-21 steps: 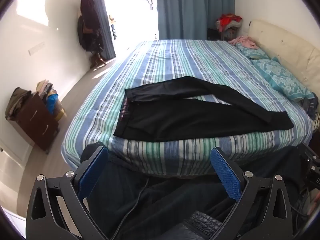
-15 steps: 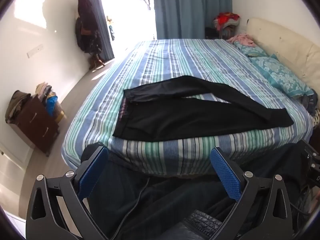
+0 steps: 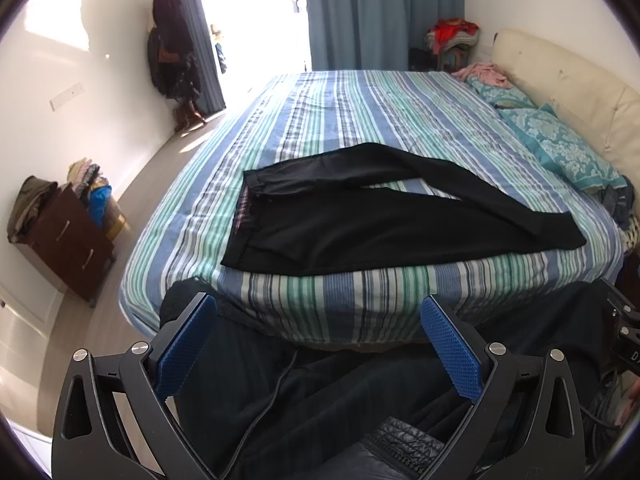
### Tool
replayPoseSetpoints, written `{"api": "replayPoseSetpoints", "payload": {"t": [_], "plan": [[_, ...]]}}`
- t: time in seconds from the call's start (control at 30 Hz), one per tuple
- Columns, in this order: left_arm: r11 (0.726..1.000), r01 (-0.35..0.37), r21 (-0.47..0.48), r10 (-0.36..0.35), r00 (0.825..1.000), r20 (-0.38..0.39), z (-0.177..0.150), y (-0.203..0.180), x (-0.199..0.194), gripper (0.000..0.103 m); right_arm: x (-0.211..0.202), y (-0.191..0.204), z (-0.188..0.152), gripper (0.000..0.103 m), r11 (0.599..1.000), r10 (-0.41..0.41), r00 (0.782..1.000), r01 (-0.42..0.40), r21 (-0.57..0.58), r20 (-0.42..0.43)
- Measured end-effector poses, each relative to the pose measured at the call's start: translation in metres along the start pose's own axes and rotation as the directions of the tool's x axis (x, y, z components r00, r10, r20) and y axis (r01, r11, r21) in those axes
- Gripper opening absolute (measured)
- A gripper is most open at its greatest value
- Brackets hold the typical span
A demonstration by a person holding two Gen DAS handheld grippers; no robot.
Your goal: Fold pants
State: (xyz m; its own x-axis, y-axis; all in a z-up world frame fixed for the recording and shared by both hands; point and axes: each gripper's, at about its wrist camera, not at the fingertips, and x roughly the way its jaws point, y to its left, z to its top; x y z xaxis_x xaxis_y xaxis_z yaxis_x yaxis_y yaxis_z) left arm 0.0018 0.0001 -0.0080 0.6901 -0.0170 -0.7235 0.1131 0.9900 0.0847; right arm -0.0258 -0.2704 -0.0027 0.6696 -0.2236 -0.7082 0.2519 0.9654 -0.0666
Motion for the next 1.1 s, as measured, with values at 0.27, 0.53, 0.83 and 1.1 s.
{"api": "replayPoseSetpoints", "payload": {"t": [0.27,0.53,0.83,1.1], "plan": [[1.0,-0.003,0.007,0.003,1.0,0.004,0.0002,-0.0001,-0.0014,0.102,0.0038,0.0008,-0.0012,0.103,1.0,0.006,1.0,-0.006,0.004,-0.008],[1.0,-0.002,0.005,0.002,1.0,0.004,0.0008,0.0014,-0.0019,0.102,0.0053,0.0006,-0.0011,0.103,1.0,0.006,1.0,-0.006,-0.002,-0.009],[1.0,-0.003,0.005,0.003,1.0,0.004,0.0013,0.0018,-0.0018,0.102,0.0052,0.0011,-0.0019,0.103,1.0,0.005,1.0,-0.005,-0.003,-0.007],[1.0,-0.006,0.004,0.006,1.0,0.004,0.0036,0.0035,-0.0021,0.102,0.005,0.0008,-0.0017,0.103,1.0,0.006,1.0,-0.006,-0.002,-0.009]]}}
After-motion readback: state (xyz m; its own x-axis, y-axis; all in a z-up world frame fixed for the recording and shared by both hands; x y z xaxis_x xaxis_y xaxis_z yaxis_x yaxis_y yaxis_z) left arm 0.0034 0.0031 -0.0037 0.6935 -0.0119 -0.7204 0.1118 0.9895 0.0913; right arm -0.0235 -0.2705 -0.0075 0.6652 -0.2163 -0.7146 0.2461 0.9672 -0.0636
